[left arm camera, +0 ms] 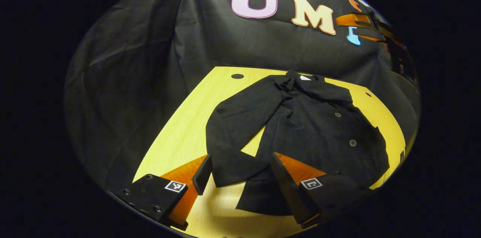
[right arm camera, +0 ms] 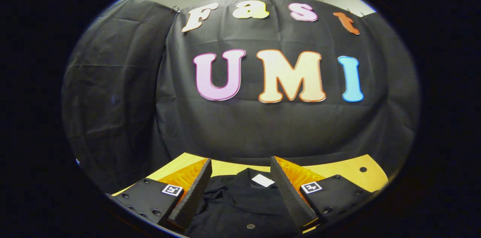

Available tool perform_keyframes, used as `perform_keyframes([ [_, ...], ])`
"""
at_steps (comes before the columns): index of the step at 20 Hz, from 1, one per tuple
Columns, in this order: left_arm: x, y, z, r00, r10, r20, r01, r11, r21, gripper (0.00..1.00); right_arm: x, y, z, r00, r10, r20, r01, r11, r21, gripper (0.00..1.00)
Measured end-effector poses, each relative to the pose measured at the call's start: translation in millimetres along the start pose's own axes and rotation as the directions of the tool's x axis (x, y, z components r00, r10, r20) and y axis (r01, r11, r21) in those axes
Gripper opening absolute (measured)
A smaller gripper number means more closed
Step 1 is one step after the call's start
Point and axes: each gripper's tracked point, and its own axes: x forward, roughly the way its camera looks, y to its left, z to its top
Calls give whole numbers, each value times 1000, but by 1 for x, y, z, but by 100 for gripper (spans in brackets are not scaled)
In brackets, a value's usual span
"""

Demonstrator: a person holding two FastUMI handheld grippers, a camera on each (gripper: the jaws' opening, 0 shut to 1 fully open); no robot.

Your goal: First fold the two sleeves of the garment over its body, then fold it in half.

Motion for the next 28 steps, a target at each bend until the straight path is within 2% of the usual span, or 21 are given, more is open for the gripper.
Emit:
perform_keyframes([
  [3,5,0,-5,1000,3,-16,-3,1000,17,95,-39,-36,0,997,-68,19,68,998,4,100],
  [6,11,-1,-10,999,3,-35,-2,1000,16,95,-83,-70,2,989,-149,9,149,989,-1,98],
  [10,17,3,-15,998,12,-54,-12,1000,6,95,-117,-101,12,975,-223,26,222,975,15,95],
  [16,20,8,-30,996,22,-84,-21,1000,15,95,-159,-127,24,955,-289,72,286,957,48,98],
  [19,20,7,-40,992,17,-123,-19,1000,-17,94,-177,-141,27,944,-320,80,317,947,46,95],
  [20,21,7,-41,992,18,-126,-21,1000,-24,94,-183,-145,28,940,-330,83,327,944,53,100],
  [24,23,4,-45,992,8,-129,-11,1000,-22,94,-197,-162,26,929,-362,79,354,931,90,96],
  [28,23,-6,-44,991,-21,-136,20,1000,-13,75,-204,-170,22,924,-375,73,370,926,75,100],
])
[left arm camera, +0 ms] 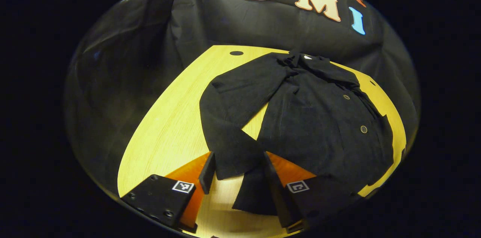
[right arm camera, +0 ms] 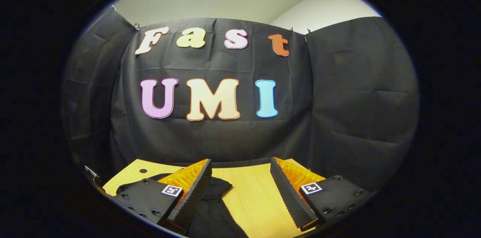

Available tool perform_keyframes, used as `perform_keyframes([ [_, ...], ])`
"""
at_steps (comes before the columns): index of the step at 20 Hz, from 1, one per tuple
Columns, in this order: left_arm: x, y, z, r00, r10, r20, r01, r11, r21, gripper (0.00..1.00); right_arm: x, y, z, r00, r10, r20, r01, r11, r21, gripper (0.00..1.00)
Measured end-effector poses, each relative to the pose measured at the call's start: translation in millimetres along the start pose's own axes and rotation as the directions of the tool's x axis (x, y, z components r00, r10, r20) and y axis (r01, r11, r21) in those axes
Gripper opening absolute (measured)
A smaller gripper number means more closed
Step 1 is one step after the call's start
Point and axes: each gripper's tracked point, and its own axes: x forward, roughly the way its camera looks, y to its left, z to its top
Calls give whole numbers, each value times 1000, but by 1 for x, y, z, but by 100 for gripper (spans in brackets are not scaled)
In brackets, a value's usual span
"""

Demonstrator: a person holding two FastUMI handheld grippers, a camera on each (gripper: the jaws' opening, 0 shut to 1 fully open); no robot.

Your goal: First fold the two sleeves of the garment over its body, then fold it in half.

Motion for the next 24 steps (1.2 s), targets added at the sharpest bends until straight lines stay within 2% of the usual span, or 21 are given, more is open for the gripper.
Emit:
perform_keyframes([
  [2,2,-5,1,1000,-2,3,2,1000,-4,59,-1,-3,-7,1000,-1,-22,1,1000,2,96],
  [3,2,-8,1,1000,-4,4,4,1000,-1,47,-2,-6,-10,999,-4,-36,4,1000,3,98],
  [4,0,-9,1,1000,2,7,-2,1000,8,43,-2,-8,-14,999,-6,-47,7,1000,10,98],
  [5,0,-9,2,1000,16,11,-17,1000,25,28,-3,-9,-16,998,-4,-56,6,1000,21,97],
  [7,-1,-9,1,999,31,9,-32,997,65,14,-4,-14,-18,998,-8,-56,10,999,36,96],
  [9,-4,-8,5,999,37,16,-38,997,73,11,-4,-26,-21,998,-18,-54,20,999,33,98],
  [11,-7,-3,8,998,57,25,-59,997,55,11,-6,-32,-27,997,-32,-64,33,999,20,98],
  [12,-10,1,9,997,65,30,-66,997,45,7,-7,-35,-29,997,-36,-67,37,999,18,98],
  [14,-13,5,9,996,82,34,-82,996,28,5,-8,-33,-33,997,-29,-72,31,999,28,98],
  [17,-20,15,15,993,108,48,-110,993,38,4,-6,-36,-40,996,-30,-79,32,999,30,96],
  [19,-23,18,20,992,115,58,-117,993,32,4,-7,-35,-43,996,-25,-83,27,999,26,98],
  [24,-32,9,46,990,104,98,-107,994,24,4,-6,-33,-48,996,-10,-84,14,999,42,100],
])
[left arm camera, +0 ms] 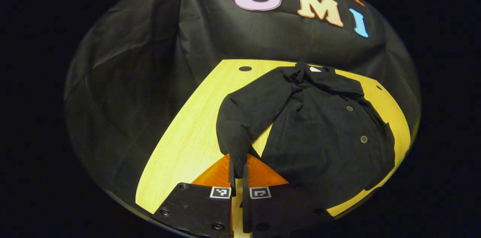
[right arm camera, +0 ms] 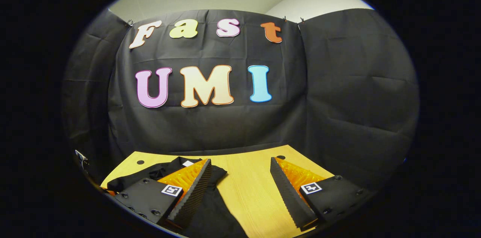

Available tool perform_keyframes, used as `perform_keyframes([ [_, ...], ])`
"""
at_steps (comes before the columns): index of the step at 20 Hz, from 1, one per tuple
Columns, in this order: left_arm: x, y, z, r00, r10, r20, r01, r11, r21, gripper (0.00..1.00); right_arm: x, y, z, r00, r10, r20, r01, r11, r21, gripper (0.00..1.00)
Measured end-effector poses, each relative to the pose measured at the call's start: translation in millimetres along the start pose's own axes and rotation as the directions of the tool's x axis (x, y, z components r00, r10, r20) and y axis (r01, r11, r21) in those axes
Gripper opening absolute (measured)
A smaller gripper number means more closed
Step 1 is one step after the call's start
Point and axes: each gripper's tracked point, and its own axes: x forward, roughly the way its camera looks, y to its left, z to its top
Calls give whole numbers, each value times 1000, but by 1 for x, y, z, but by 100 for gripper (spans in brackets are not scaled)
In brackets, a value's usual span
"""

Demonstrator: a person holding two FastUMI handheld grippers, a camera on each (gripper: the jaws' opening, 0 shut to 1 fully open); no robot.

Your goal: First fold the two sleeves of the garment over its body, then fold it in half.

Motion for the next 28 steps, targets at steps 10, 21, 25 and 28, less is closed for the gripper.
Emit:
perform_keyframes([
  [10,-17,-50,92,982,-94,161,97,995,-10,4,-2,-28,-17,999,-22,-25,23,999,41,98],
  [21,8,-180,175,921,-274,277,261,962,84,4,0,-37,-40,998,-3,-70,6,999,42,97],
  [25,16,-219,202,894,-314,319,285,949,135,4,3,-34,-42,997,25,-76,-19,997,72,98],
  [28,25,-248,220,876,-342,341,309,939,149,3,3,-37,-47,995,37,-89,-29,995,91,98],
])
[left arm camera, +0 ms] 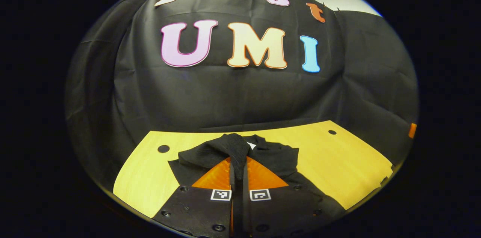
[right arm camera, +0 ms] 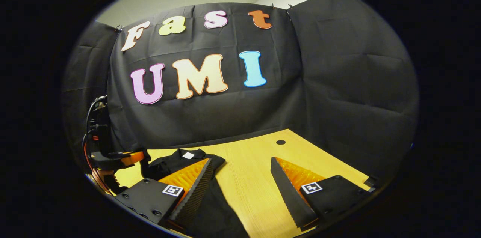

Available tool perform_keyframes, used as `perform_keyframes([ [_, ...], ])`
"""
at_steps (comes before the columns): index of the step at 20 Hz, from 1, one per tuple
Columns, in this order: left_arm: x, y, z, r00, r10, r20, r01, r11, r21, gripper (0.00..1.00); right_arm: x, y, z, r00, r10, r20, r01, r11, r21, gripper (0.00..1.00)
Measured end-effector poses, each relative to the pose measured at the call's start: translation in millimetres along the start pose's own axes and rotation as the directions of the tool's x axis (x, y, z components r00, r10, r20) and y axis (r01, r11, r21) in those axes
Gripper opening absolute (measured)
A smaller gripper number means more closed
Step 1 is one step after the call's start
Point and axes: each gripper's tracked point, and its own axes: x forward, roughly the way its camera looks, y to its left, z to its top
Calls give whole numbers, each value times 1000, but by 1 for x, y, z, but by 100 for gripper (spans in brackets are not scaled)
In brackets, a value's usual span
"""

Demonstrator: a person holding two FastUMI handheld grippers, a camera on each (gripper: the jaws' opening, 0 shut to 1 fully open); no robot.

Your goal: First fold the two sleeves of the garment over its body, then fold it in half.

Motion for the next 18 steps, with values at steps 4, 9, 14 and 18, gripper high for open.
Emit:
perform_keyframes([
  [4,29,-28,13,999,-28,31,28,999,21,3,2,-11,-4,1000,-5,-17,5,1000,-8,98],
  [9,65,-69,14,996,-77,49,74,996,59,2,6,-23,-12,999,-2,-43,3,1000,11,98],
  [14,100,-112,-6,991,-131,13,131,990,43,2,7,-37,-20,998,-6,-66,7,1000,3,98],
  [18,133,-127,-31,992,-122,-23,123,992,31,3,9,-46,-30,996,-2,-88,3,1000,7,98],
])
